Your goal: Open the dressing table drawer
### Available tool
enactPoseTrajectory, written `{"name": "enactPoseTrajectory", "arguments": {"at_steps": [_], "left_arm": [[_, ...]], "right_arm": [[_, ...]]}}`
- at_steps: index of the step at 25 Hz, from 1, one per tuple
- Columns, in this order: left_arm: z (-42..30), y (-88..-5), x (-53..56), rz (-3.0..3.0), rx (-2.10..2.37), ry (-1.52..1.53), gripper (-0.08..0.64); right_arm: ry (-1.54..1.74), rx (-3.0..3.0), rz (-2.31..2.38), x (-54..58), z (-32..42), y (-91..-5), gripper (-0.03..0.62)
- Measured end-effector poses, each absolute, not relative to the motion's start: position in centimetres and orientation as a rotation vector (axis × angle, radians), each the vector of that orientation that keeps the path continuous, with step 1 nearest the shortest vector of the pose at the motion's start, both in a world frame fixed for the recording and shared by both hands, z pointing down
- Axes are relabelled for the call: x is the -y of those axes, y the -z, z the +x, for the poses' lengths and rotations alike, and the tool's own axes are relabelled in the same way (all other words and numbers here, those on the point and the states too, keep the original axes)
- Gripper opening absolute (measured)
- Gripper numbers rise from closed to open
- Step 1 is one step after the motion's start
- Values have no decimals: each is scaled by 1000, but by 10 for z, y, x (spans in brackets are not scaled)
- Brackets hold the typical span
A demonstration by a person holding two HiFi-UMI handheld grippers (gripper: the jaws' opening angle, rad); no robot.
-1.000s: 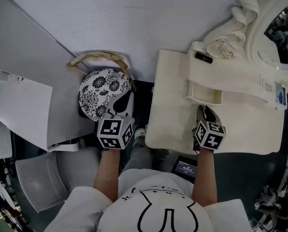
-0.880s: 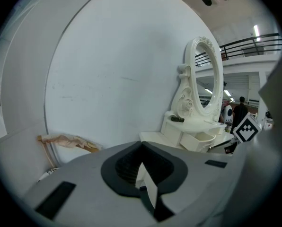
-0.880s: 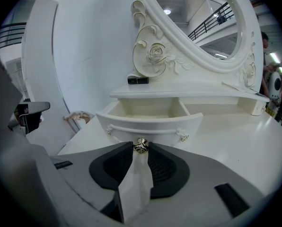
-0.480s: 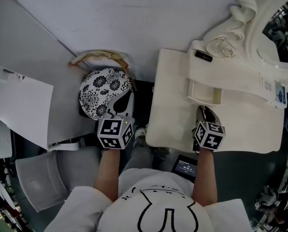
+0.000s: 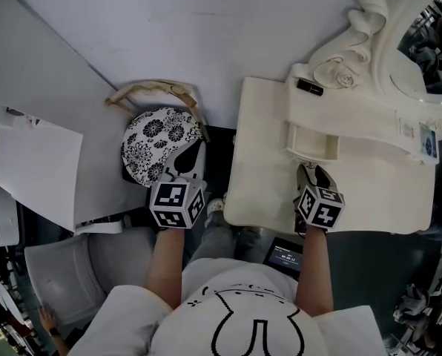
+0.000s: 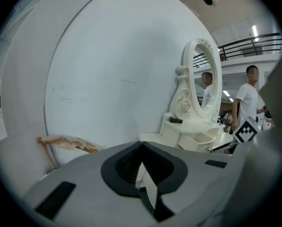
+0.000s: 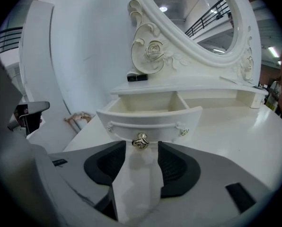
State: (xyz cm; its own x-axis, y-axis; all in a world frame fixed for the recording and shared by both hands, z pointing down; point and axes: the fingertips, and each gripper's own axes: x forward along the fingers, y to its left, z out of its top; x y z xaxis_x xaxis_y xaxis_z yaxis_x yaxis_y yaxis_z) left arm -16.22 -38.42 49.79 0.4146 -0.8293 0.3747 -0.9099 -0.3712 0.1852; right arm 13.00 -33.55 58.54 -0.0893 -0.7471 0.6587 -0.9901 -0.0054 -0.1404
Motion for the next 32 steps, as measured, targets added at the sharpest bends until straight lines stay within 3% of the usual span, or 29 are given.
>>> {"name": "enactPoseTrajectory", "arguments": {"at_steps": [4, 5, 22, 32], "left_arm": [[-161, -495, 385, 2324, 1491, -309, 28], [-161, -493, 386, 2327, 1490, -308, 28], [-144, -455, 401, 2416, 1485, -274, 28], [-126, -416, 407, 2527, 1467, -215, 28]], "right_arm": [[-863, 1913, 1798, 335, 129, -582, 338], [-865, 1920, 1791, 335, 128, -581, 344], [-834, 2025, 1751, 333, 133, -533, 324], [-683, 2127, 1840, 346, 141, -465, 192]]}}
